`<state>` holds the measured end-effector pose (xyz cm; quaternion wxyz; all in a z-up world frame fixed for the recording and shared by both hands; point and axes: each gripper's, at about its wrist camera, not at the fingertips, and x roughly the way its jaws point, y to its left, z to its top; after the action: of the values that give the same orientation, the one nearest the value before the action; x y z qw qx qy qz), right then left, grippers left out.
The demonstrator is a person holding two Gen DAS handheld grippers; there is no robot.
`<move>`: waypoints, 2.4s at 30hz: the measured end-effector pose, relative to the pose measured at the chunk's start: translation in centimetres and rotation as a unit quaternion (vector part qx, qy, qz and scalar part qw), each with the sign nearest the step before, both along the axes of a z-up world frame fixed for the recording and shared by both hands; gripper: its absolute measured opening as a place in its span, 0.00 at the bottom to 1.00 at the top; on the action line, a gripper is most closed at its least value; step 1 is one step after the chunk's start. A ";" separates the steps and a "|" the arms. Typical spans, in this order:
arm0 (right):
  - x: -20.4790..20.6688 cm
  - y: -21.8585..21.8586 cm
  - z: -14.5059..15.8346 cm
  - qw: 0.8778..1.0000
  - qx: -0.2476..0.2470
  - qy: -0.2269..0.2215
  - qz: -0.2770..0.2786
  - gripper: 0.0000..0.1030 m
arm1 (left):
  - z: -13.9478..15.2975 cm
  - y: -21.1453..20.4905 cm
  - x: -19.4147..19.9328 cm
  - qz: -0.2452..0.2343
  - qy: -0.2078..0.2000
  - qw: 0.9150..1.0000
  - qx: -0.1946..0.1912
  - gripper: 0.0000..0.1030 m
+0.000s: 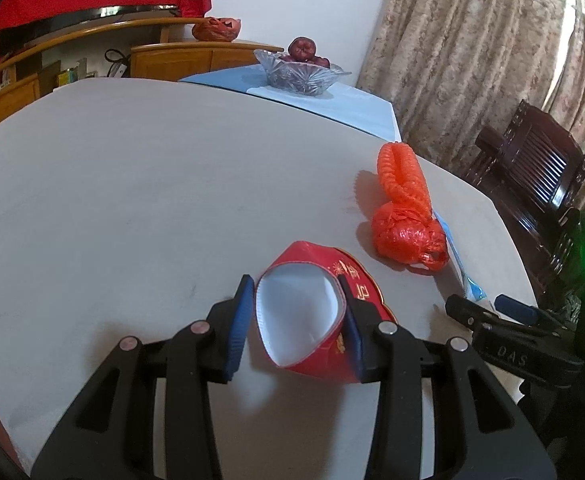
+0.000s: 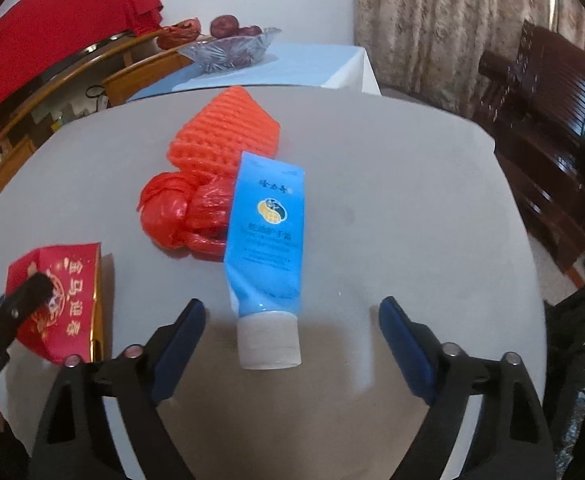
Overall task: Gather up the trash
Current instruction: 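Hold the red packet in the left tool while the right tool grasps the blue tube, then carry red packet and blue tube over the bin and open both tools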
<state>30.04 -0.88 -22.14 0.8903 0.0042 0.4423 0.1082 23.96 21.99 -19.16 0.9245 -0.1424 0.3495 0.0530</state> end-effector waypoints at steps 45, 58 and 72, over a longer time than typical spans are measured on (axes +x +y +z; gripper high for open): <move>-7.6 -11.6 11.8 0.990 0.036 -0.137 -0.007 0.30 | 8.3 -14.4 -2.8 -0.105 -0.079 0.990 0.054 0.38; -11.5 -20.1 13.7 0.986 0.016 -0.155 -0.059 0.30 | 9.9 -23.3 -4.5 -0.181 -0.104 0.976 0.059 0.38; -15.5 -29.8 11.1 0.982 -0.022 -0.122 -0.144 0.30 | 7.7 -33.5 -5.3 -0.284 -0.096 0.953 0.039 0.38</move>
<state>14.49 -30.66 -11.04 0.9437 0.0349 0.3274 -0.0310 18.70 -11.50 -11.49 0.9356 -0.0056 0.2825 -0.2119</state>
